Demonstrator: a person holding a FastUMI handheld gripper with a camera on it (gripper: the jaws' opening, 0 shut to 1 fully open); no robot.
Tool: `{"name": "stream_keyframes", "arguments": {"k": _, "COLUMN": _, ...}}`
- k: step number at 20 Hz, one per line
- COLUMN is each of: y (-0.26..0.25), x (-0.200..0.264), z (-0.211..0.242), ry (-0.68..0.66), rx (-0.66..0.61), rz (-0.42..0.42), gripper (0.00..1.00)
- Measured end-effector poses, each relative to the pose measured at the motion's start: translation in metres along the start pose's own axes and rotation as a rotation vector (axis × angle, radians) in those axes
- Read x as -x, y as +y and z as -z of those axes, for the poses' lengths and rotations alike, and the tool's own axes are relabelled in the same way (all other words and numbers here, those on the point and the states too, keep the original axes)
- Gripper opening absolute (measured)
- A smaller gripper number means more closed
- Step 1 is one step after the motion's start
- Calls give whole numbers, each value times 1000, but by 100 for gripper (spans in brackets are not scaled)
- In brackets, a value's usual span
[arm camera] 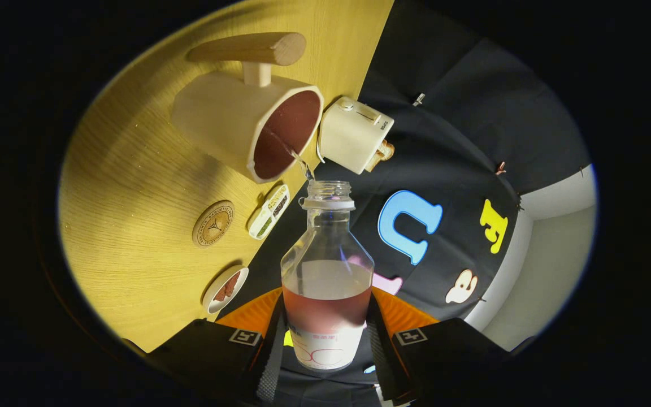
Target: Take the bottle from table, then pour the juice into the cup, finally place the bottle on the coaster
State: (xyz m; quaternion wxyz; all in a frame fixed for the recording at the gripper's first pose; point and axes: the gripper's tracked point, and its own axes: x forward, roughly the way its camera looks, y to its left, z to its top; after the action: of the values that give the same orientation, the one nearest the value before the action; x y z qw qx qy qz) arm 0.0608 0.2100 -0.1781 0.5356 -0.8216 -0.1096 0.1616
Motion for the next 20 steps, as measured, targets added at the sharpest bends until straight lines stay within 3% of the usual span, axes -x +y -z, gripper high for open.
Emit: {"name": "stream_keyframes", "arguments": {"k": 20, "y": -16, "x": -10, "z": -33, "ry": -194, "rx": 331, "rz": 118, "gripper": 70}}
